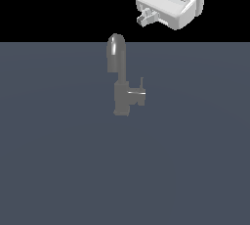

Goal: Turn on the faucet by rotating a designated handle.

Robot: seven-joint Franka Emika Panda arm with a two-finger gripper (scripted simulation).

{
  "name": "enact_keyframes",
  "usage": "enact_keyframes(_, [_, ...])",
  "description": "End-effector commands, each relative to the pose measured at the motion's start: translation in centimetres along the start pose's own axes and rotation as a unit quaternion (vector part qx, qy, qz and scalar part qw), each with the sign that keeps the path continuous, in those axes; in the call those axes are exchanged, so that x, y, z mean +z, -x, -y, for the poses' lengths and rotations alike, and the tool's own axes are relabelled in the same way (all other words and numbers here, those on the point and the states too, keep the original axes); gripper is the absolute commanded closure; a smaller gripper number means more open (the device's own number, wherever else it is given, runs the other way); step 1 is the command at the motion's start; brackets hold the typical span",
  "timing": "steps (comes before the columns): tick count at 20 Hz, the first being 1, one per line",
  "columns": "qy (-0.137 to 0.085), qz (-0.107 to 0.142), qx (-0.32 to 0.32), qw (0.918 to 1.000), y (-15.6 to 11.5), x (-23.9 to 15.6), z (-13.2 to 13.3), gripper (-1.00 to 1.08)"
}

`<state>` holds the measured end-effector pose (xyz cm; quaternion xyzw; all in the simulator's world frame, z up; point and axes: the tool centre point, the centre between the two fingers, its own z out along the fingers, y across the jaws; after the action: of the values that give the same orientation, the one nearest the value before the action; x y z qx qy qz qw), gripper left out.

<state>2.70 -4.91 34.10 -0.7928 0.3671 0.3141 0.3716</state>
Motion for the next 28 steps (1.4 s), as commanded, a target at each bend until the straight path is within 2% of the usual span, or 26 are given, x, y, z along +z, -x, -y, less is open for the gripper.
enact_keyframes(1, [-0.026,0.022,0.025,0.9991,-2.1,0.2,0.1,1.08])
enact_keyframes(5, [-0.069,0.060,0.069,0.9934,-5.6,0.8,0.0,1.08])
enact_keyframes(8, [-0.103,0.090,0.104,0.9851,-8.3,1.5,-0.2,1.08])
enact_keyframes(17, [-0.196,0.170,0.200,0.9449,-15.5,4.4,-1.5,1.08])
enact_keyframes(23, [-0.235,0.203,0.239,0.9202,-18.3,6.2,-2.2,1.08])
enact_keyframes(28, [-0.251,0.217,0.256,0.9081,-19.5,7.2,-2.5,1.08])
